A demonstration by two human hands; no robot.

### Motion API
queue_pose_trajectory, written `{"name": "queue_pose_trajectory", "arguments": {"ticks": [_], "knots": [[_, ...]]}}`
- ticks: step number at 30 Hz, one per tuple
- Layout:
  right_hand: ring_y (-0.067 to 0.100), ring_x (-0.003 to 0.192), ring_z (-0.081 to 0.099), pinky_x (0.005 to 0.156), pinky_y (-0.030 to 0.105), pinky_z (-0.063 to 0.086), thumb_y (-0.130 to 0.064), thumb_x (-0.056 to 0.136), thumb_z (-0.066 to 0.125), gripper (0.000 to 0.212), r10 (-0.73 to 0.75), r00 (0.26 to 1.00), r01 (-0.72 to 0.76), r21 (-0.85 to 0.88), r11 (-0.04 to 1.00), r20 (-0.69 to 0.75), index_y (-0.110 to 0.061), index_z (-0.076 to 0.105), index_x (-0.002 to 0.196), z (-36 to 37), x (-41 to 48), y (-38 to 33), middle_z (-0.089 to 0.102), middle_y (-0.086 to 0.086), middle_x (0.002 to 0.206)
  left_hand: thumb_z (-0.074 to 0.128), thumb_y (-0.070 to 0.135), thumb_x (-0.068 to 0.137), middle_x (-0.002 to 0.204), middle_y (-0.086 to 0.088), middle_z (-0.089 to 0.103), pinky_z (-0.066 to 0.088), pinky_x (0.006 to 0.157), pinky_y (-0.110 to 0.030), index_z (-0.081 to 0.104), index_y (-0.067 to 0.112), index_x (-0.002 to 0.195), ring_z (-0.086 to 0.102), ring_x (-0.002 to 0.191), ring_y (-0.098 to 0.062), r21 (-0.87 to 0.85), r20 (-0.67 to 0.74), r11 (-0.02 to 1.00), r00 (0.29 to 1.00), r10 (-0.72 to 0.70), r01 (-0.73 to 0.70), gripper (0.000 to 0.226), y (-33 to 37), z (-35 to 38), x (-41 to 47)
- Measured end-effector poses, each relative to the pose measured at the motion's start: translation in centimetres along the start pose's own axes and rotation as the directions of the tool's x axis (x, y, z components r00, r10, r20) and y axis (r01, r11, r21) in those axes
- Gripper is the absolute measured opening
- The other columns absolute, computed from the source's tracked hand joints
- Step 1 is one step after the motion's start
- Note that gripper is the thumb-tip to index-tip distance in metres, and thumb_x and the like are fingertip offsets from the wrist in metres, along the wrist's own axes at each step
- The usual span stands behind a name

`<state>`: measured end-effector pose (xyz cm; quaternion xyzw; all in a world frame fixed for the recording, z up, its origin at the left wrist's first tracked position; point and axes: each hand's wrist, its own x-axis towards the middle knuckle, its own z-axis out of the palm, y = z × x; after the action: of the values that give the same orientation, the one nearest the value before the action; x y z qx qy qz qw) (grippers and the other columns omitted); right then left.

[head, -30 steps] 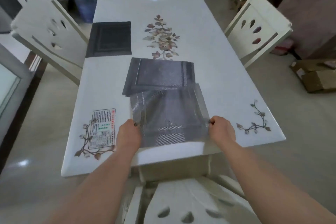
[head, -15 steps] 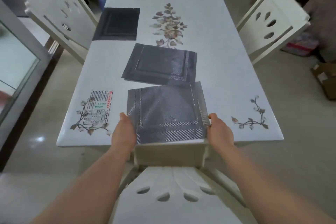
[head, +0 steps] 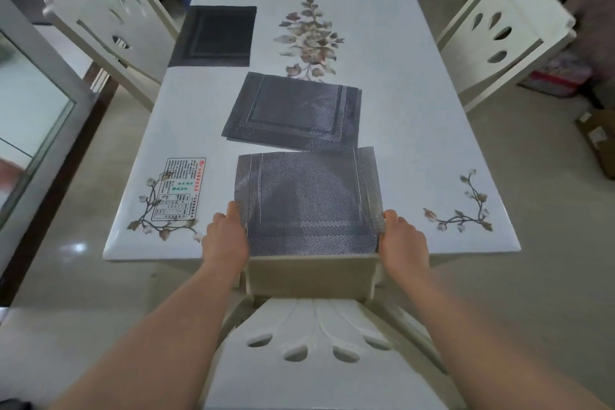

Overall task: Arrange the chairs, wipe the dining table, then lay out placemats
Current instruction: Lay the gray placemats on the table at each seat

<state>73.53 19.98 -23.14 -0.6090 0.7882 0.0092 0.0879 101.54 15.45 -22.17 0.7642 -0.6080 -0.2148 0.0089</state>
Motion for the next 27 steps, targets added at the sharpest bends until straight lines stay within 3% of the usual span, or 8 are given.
{"name": "queue_pose_trajectory", "arguments": {"ticks": [4, 11, 16, 21, 27], "knots": [[0.029, 0.086, 0.058, 0.065, 0.034, 0.032, -0.006, 0.088, 0.044, 0.023, -0.011, 0.999, 0.012, -0.046, 0.999, 0.030, -0.010, 0.044, 0.111, -0.1, -0.1, -0.1, 0.060, 0.008, 0.098, 0.044, -0.007, 0.081, 0.091, -0.007, 0.040, 0.044, 0.088, -0.050, 0.031, 0.016, 0.130, 0.047, 0.086, -0.028, 0.091, 0.013, 0.996, 1.000, 0.005, -0.006, 0.055, -0.2, 0.2, 0.1], [0.027, 0.083, 0.055, 0.066, 0.034, 0.030, -0.006, 0.090, 0.041, 0.016, -0.027, 1.000, 0.027, -0.037, 0.999, 0.009, -0.011, 0.045, 0.105, -0.1, -0.4, -0.1, 0.059, 0.006, 0.094, 0.044, -0.004, 0.083, 0.109, -0.013, 0.050, 0.045, 0.087, -0.049, 0.019, 0.017, 0.138, 0.053, 0.097, -0.030, 0.200, 0.039, 0.979, 0.999, 0.030, -0.038, 0.064, -0.4, 0.3, -0.1], [0.022, 0.073, 0.039, 0.067, 0.033, 0.029, -0.005, 0.089, 0.041, 0.014, -0.019, 1.000, 0.020, -0.067, 0.998, 0.018, -0.011, 0.044, 0.101, 0.1, -0.6, 0.0, 0.057, 0.006, 0.092, 0.045, -0.003, 0.083, 0.112, -0.013, 0.050, 0.043, 0.090, -0.051, 0.017, 0.016, 0.140, 0.052, 0.100, -0.031, 0.231, 0.027, 0.972, 0.999, 0.033, -0.038, 0.066, -0.5, 0.7, 0.0], [0.026, 0.083, 0.053, 0.068, 0.033, 0.030, -0.005, 0.090, 0.042, 0.015, -0.024, 0.999, 0.026, -0.056, 0.998, 0.024, -0.010, 0.046, 0.104, -0.1, -0.6, -0.1, 0.058, 0.007, 0.094, 0.044, -0.001, 0.085, 0.117, -0.015, 0.049, 0.041, 0.092, -0.053, 0.015, 0.016, 0.143, 0.051, 0.104, -0.032, 0.235, 0.018, 0.971, 1.000, 0.025, -0.029, 0.067, -0.5, 1.0, 0.1], [0.024, 0.080, 0.050, 0.069, 0.032, 0.030, -0.004, 0.090, 0.042, 0.016, -0.026, 0.999, 0.028, -0.052, 0.998, 0.040, -0.010, 0.046, 0.104, -0.2, -0.6, -0.1, 0.058, 0.006, 0.095, 0.044, -0.002, 0.085, 0.118, -0.016, 0.046, 0.040, 0.095, -0.054, 0.016, 0.015, 0.142, 0.051, 0.104, -0.034, 0.222, 0.016, 0.975, 1.000, 0.015, -0.018, 0.066, -0.5, 1.1, 0.2]]}}
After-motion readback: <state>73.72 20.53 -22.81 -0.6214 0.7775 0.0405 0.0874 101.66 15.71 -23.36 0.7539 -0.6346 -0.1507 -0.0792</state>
